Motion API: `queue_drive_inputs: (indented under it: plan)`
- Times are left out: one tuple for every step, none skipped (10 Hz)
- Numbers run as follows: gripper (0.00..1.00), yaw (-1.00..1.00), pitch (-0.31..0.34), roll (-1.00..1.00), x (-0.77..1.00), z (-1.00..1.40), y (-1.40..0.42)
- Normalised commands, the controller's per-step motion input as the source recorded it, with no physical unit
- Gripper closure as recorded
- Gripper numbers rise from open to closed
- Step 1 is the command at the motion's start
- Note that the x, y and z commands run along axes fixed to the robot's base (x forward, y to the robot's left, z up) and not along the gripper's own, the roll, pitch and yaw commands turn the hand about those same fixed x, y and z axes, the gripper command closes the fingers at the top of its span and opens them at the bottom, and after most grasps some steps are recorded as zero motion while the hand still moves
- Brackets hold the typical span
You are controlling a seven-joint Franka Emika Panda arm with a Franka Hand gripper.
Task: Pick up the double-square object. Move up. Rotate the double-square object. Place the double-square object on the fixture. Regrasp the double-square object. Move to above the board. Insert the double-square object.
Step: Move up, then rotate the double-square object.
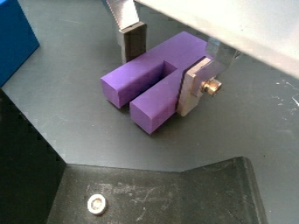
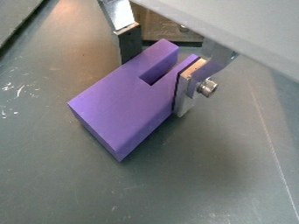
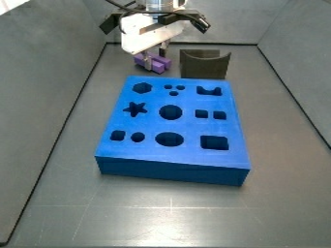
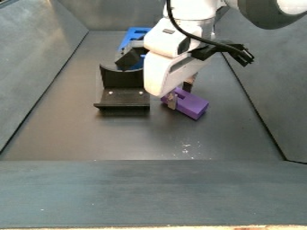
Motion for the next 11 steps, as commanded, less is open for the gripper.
queue_drive_inputs:
  plan:
    - [1.00, 0.00, 0.000, 0.00, 0.00, 1.00, 0.00]
    - [1.00, 0.01, 0.045, 0.00, -0.04, 1.00, 0.01]
    - [1.00, 0.00, 0.072, -0.01, -0.06, 0.93, 0.01]
    - [1.00, 0.00, 0.076, 0.00, -0.04, 0.81, 0.01]
    - [1.00, -0.01, 0.074, 0.00, -0.02, 0.63, 0.01]
    - [1.00, -0.01, 0.067, 0.01, -0.02, 0.48, 0.01]
    - [1.00, -0.01, 0.056, 0.01, -0.02, 0.27, 0.01]
    - [1.00, 0.00, 0.000, 0.00, -0.89, 0.00, 0.44]
    - [1.00, -0.01, -0.046, 0.00, -0.81, -0.08, 0.41]
    - [1.00, -0.02, -0.072, -0.01, -0.72, -0.06, 0.30]
    - [1.00, -0.01, -0.110, -0.02, -0.54, -0.04, 0.13]
